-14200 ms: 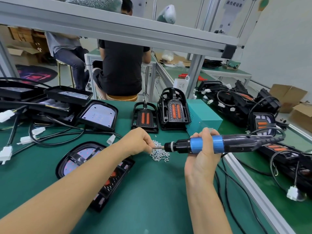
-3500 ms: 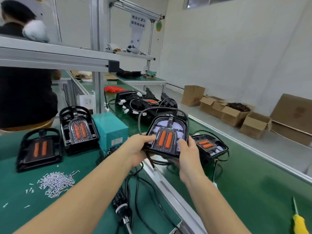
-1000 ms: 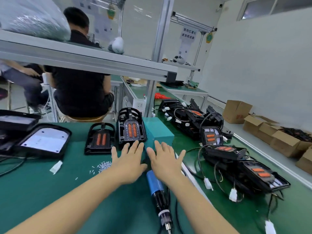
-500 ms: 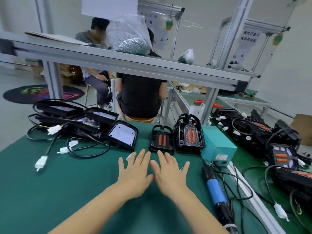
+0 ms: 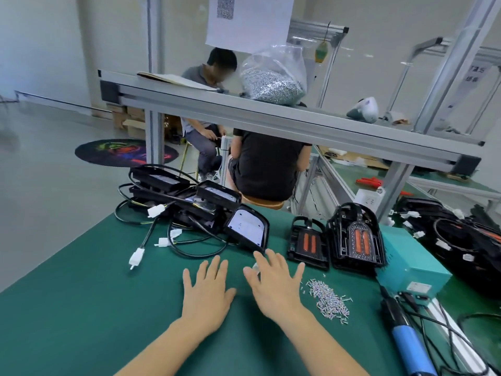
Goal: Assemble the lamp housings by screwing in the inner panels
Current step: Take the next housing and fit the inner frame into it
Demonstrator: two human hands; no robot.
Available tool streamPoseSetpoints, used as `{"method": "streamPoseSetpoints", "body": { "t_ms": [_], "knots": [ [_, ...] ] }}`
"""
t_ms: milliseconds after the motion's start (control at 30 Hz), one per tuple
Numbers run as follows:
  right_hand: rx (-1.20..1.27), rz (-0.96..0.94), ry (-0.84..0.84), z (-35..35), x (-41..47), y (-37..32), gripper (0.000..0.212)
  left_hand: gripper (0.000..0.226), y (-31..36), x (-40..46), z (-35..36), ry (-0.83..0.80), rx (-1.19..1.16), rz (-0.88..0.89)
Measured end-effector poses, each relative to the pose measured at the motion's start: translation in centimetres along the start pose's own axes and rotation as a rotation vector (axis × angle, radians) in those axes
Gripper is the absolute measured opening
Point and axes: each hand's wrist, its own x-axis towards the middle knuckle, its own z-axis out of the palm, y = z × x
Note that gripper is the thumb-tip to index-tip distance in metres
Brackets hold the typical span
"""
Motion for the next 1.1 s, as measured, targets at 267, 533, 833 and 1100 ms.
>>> {"method": "streamPoseSetpoints", "body": {
  "t_ms": [267, 533, 833, 1100],
  "knots": [
    [-0.014, -0.096, 0.165, -2.3, 4.9, -3.4, 0.061, 0.061, -0.9, 0.0, 1.5, 0.049, 0.051, 0.023],
    [-0.068, -0.170, 0.273, -3.5, 9.7, -6.4, 0.065, 0.060, -0.9, -0.2, 1.4, 0.056, 0.025, 0.028],
    [-0.093, -0.133, 0.191, -2.3, 13.1, -8.4, 0.062, 0.059, -0.8, -0.3, 1.2, 0.069, -0.013, 0.030],
    [-0.088, -0.178, 0.245, -1.4, 14.0, -8.7, 0.033, 0.058, -0.7, -0.3, 1.2, 0.082, -0.027, 0.031]
  ]
}}
